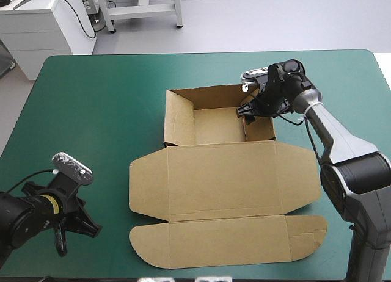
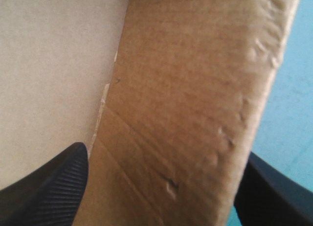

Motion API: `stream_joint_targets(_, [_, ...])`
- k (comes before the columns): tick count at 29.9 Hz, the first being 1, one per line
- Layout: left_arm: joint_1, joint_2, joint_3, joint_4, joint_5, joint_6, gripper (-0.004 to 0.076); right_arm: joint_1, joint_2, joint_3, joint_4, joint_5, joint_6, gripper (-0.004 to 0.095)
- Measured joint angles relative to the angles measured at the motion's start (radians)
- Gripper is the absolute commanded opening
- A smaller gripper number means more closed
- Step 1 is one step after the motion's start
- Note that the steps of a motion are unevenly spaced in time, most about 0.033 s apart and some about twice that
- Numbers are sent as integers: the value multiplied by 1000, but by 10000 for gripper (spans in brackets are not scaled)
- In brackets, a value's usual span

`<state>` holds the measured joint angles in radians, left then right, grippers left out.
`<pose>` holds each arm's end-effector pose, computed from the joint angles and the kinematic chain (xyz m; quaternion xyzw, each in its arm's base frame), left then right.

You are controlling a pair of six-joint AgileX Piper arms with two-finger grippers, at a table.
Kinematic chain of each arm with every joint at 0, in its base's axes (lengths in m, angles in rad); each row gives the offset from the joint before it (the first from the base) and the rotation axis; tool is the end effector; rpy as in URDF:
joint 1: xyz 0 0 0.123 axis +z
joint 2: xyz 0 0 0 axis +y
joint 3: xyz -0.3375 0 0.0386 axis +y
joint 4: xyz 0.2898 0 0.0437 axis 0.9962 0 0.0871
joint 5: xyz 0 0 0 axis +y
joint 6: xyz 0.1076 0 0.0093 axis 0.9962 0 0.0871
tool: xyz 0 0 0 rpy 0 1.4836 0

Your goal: Fold the box

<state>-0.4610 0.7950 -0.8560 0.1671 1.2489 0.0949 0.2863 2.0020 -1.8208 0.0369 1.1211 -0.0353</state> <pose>0.1208 -0.0410 0.3573 0.2729 0.9299 0.0395 0.2433 0.4849 0.1465 0.3030 -0.1527 0.9722 0.0398 0.1733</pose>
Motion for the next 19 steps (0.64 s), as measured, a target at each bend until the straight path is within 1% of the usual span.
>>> stream_joint_targets(3, [0, -5, 38, 0, 0, -7, 1, 0, 15, 0, -5, -11, -4, 382])
stream_joint_targets(5, [0, -5, 44, 0, 0, -8, 1, 0, 21, 0, -17, -13, -4, 194])
stream_joint_targets(7, [0, -6, 46, 1, 0, -8, 1, 0, 26, 0, -31, -14, -4, 30])
stream_joint_targets(8, [0, -6, 46, 3, 0, -8, 1, 0, 27, 0, -43, -15, -4, -19])
stream_joint_targets(15, [0, -7, 46, 27, 0, -11, 1, -6, 28, -4, -80, -32, 19, -21])
stream_joint_targets(19, [0, -9, 46, 27, 0, -11, 1, -48, 29, -23, -89, -3, 17, -21])
